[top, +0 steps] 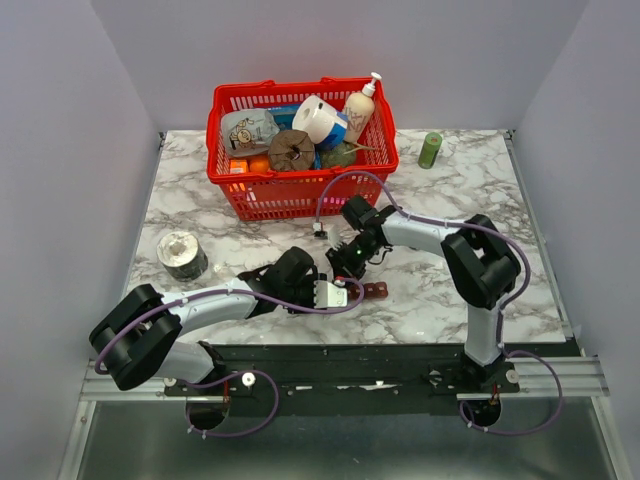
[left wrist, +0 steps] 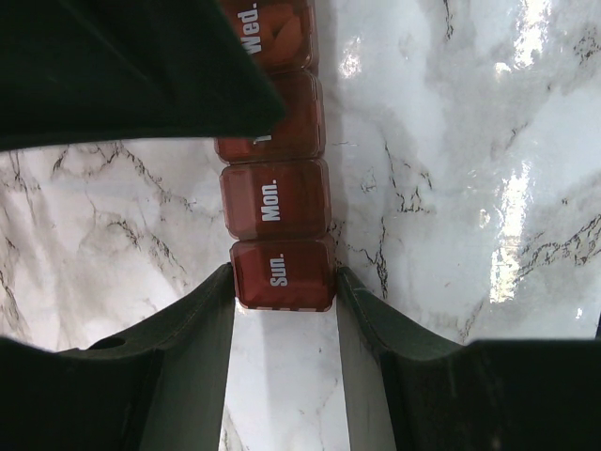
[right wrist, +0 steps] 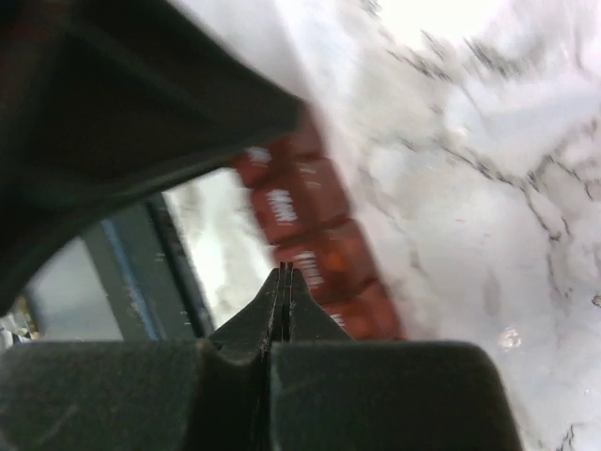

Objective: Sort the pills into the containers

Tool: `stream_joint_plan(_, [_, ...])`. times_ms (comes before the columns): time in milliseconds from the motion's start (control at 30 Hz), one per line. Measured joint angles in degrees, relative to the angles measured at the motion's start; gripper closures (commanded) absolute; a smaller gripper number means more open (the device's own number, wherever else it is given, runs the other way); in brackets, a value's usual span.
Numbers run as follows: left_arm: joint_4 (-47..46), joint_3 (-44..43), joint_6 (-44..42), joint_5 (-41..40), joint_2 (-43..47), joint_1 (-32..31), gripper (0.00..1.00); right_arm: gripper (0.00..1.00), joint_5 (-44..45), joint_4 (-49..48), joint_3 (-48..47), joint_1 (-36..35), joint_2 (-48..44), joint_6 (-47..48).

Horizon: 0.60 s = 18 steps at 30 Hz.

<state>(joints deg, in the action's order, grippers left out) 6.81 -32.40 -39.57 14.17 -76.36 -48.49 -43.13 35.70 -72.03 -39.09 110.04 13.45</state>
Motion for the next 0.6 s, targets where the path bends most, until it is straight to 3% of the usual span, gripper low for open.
stream_joint_plan(300, [0.02,0.02,-0.02,0.0,0.02,0.0,0.61,0.99,-0.52,1.6,-2.08,0.11,3.3,-2.62])
stream_joint_plan(400, [0.0,0.0,0.0,0.0,0.0,0.0,0.6,0.94,-1.31,1.97,-2.05,0.15,2.27,-0.59])
stream_joint_plan(533, [0.0,0.02,0.42,-0.15,0.2,0.0,0.52,0.89,-2.54,2.38,-1.95,0.63,-2.38,2.32])
stream_joint_plan(600, [0.17,0.02,0.81,-0.28,0.92,0.0,0.43,0.87,-3.67,2.51,-1.95,1.27,-5.16,3.45])
